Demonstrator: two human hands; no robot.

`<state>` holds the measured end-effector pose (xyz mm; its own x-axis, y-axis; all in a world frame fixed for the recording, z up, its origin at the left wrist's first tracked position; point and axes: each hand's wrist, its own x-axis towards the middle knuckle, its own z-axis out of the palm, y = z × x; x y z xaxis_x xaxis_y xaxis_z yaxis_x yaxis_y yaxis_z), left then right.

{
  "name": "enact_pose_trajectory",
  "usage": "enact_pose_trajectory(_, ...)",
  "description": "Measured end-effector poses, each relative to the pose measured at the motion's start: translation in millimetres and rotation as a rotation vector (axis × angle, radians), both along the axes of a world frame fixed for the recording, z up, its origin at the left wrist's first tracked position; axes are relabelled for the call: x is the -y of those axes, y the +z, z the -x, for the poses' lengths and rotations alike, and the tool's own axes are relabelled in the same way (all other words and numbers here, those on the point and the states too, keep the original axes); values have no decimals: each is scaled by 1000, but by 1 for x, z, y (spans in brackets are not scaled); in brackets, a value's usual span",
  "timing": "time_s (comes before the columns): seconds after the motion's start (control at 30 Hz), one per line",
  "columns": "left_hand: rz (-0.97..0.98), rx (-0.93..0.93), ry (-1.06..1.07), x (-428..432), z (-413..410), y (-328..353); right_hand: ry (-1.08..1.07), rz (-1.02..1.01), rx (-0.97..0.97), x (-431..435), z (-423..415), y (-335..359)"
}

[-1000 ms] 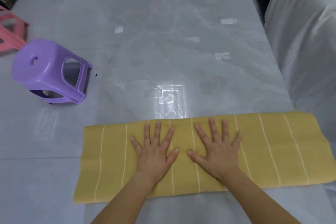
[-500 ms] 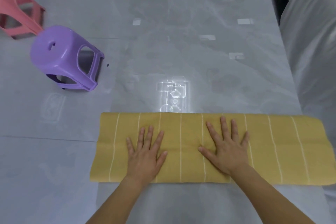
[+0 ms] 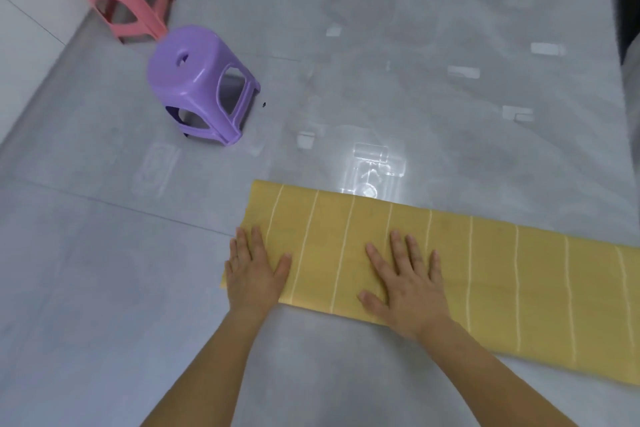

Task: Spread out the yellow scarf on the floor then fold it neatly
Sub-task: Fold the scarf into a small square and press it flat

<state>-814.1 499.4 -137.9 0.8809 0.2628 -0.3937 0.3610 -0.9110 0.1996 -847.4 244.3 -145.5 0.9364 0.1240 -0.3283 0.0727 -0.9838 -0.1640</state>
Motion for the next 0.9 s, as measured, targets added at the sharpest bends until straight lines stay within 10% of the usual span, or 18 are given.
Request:
enact_pose_trajectory(0.37,425,-56,338,-22,-48,-12,76,38,16,-21,-3,-8)
enact_pose_trajectory(0.9,238,81,341,5,-40,5,62,35,-76,-23,-8,-2)
